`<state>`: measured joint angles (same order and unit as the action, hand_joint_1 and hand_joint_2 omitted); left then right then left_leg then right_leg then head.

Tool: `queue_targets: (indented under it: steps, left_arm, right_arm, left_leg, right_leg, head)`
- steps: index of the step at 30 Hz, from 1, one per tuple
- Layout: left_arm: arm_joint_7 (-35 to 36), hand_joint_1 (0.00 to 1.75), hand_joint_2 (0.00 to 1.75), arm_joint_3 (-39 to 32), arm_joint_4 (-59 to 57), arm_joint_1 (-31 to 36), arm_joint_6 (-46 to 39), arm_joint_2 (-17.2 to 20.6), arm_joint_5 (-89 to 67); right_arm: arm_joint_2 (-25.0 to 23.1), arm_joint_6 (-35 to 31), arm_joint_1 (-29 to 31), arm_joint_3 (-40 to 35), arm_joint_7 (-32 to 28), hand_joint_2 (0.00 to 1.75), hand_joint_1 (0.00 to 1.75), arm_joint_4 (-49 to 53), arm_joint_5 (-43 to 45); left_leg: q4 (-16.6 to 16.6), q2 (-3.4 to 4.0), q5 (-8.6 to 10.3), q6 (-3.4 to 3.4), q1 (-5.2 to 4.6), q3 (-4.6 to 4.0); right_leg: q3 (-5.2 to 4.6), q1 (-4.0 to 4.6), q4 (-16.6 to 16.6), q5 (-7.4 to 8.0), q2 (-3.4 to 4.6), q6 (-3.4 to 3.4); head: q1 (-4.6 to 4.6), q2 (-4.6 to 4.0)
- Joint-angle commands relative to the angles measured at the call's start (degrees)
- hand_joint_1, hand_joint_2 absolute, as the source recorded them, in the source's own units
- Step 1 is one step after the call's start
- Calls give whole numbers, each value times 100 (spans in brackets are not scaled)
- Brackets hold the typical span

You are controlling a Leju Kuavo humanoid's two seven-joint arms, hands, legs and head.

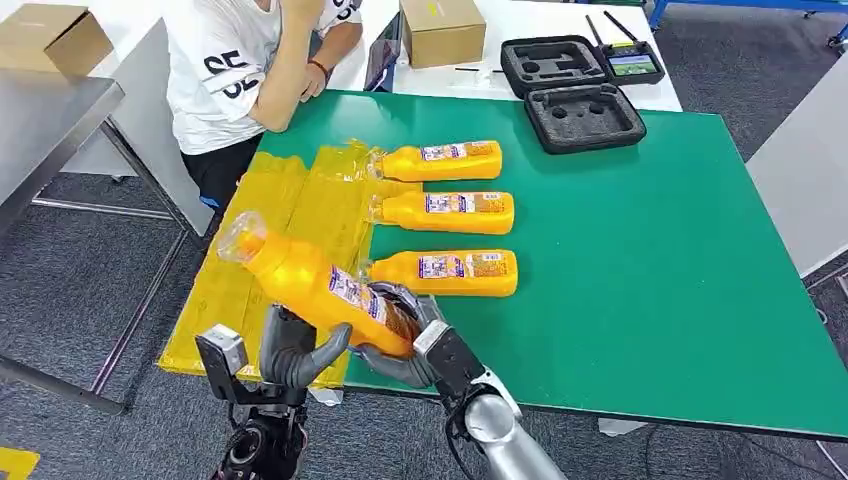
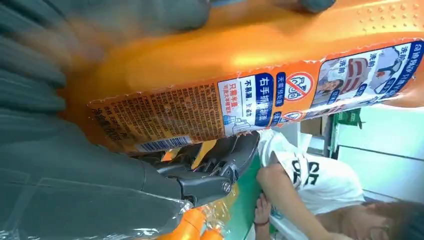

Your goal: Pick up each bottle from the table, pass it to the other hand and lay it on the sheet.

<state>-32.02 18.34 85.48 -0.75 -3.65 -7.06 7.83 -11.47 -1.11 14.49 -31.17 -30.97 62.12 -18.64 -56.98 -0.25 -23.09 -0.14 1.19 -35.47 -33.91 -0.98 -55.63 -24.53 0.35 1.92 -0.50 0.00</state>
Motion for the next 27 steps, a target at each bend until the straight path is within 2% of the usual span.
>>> queue_targets:
  steps: [1, 2, 3, 4, 11, 15, 16, 17, 18, 20, 24, 27]
  left_arm:
    - [13, 0, 175, 49, -499, 235, 61, 36, 118]
    - [13, 0, 175, 49, -499, 235, 61, 36, 118]
    - [13, 0, 175, 49, -499, 235, 61, 36, 118]
    - [13, 0, 175, 49, -499, 235, 61, 36, 118]
    - [-45, 0, 175, -19, -95, 14, 229, 66, 252]
    - [-52, 0, 175, -31, 24, -88, 416, 93, 431]
    - [-51, 7, 175, -35, 20, -90, 443, 106, 450]
    - [-59, 140, 175, -63, 36, -114, 467, 87, 509]
    - [-54, 159, 175, -81, 60, -135, 519, 82, 581]
    - [-53, 175, 175, -119, 87, -161, 561, 89, 657]
    - [38, 175, 175, -158, 109, -201, 820, 69, 933]
    - [111, 175, 175, -125, 58, -185, 967, 73, 1067]
  right_arm:
    - [10, 137, 342, -322, 28, 175, 175, -553, -43]
    - [10, 137, 342, -322, 28, 175, 175, -553, -43]
    - [10, 137, 342, -322, 28, 175, 175, -553, -43]
    - [10, 137, 342, -322, 28, 175, 175, -553, -43]
    - [-33, 179, 570, -362, 127, 175, 175, -1293, -239]
    - [-20, 184, 561, -398, 125, 175, 175, -1385, -302]
    - [-11, 184, 569, -433, 144, 175, 175, -1401, -342]
    - [-13, 176, 558, -438, 150, 175, 175, -1405, -355]
    - [-12, 170, 548, -436, 167, 175, 175, -1411, -359]
    - [-13, 154, 517, -444, 198, 175, 175, -1414, -376]
    - [-2, 143, 412, -446, 294, 175, 175, -1281, -429]
    - [0, 124, 373, -466, 366, 175, 175, -1218, -492]
  left_leg:
    - [5, 3, -9, 6, -1, 29]
    - [4, 0, -6, 5, 0, 21]
    - [0, 2, -21, 10, 2, 51]
    - [5, 0, -4, 5, -1, 19]
    - [4, 10, -13, 7, 1, 36]
    - [4, 8, -13, 7, 0, 34]
    - [4, 4, -8, 5, 0, 23]
    - [3, 7, -14, 6, 1, 33]
    - [4, 1, -7, 5, 0, 19]
    - [4, 3, -8, 5, 0, 22]
    - [3, -1, -18, 8, 1, 42]
    - [5, -4, -8, 5, 1, 25]
  right_leg:
    - [29, 2, 6, -8, -2, -8]
    - [21, 2, 5, -6, -5, -7]
    - [53, 7, 5, -19, -6, -15]
    - [19, 1, 6, -5, -5, -6]
    - [34, 4, 8, -9, 4, -9]
    - [33, 4, 7, -10, 2, -9]
    - [23, 3, 7, -6, 0, -6]
    - [32, 4, 7, -10, 2, -9]
    - [19, 2, 5, -7, -3, -6]
    - [22, 3, 6, -7, -1, -7]
    - [44, 5, 6, -17, -8, -12]
    - [25, 4, 7, -9, -9, -8]
  head:
    - [-2, 0]
    - [0, 0]
    - [0, 0]
    - [0, 0]
    - [-2, 0]
    - [-2, -2]
    - [0, 0]
    - [-2, 0]
    - [0, 0]
    - [0, 0]
    - [0, 0]
    - [0, 0]
